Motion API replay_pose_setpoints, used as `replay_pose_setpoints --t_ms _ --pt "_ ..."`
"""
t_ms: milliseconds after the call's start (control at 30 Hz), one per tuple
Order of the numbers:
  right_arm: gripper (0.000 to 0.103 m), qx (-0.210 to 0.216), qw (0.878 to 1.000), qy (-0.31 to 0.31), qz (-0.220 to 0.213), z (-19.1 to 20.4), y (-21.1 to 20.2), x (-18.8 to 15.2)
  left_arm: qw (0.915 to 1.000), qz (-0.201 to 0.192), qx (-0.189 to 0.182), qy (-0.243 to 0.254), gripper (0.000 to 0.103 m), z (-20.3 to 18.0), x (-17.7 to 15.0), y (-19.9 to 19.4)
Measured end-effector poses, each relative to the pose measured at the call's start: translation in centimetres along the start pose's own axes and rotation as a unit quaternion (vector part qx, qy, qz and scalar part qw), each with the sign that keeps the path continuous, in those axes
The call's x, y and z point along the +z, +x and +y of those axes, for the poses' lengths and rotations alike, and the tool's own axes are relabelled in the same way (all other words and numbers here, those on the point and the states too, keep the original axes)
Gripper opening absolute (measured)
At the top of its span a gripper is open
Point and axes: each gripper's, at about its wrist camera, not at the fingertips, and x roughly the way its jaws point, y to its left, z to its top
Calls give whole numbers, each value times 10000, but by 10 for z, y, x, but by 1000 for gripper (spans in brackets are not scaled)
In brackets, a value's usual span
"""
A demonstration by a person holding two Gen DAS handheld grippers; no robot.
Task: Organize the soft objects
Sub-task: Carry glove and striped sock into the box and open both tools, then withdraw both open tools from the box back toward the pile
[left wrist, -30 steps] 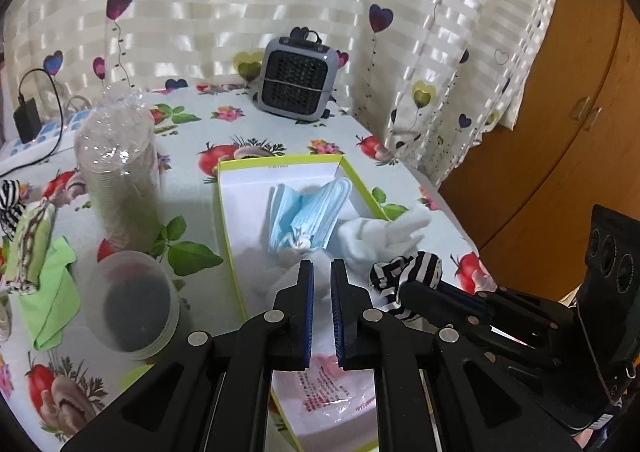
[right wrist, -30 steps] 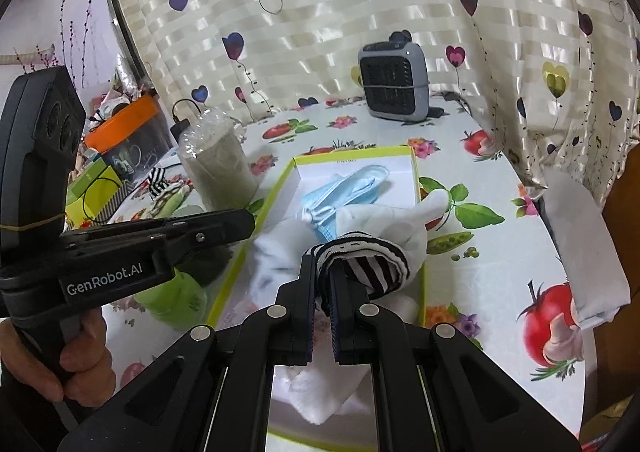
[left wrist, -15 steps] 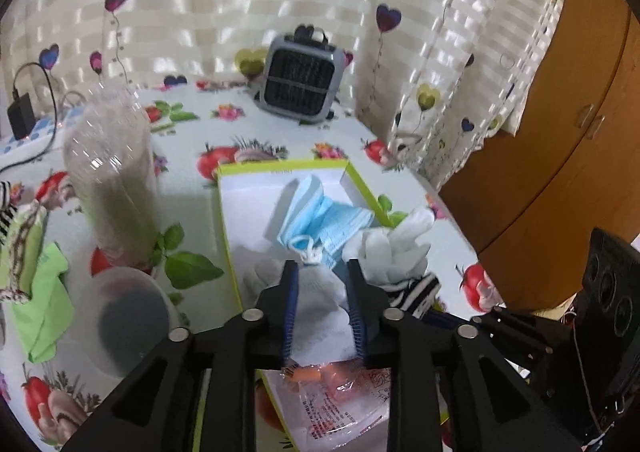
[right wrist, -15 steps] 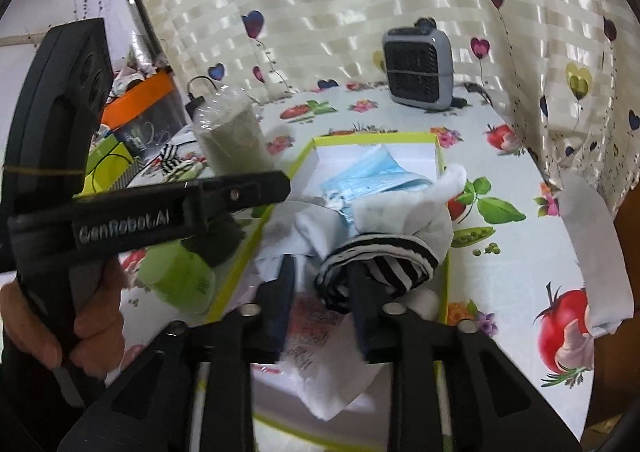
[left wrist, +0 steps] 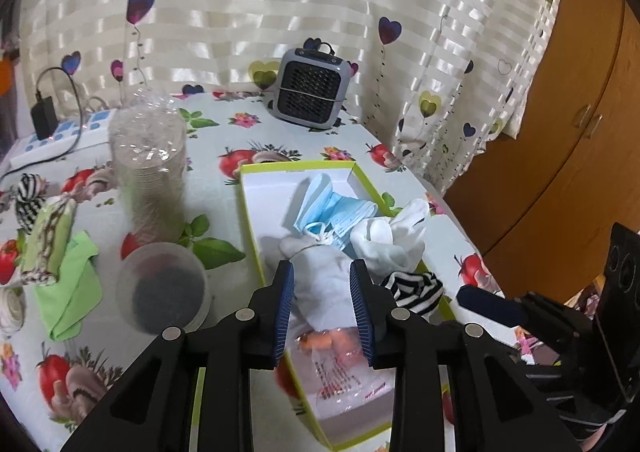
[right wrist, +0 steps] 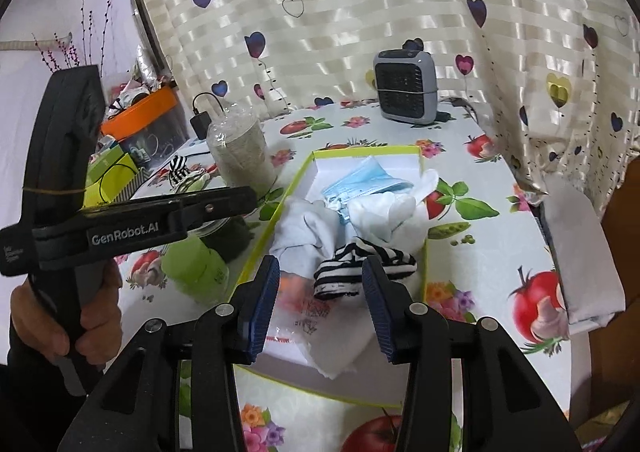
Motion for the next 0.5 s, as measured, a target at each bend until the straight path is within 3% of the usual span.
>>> replay_pose_setpoints --t_ms 500 --pt "44 -32 9998 -41 -165 26 -19 -6 9984 -267 507 6 28 2 -27 -42"
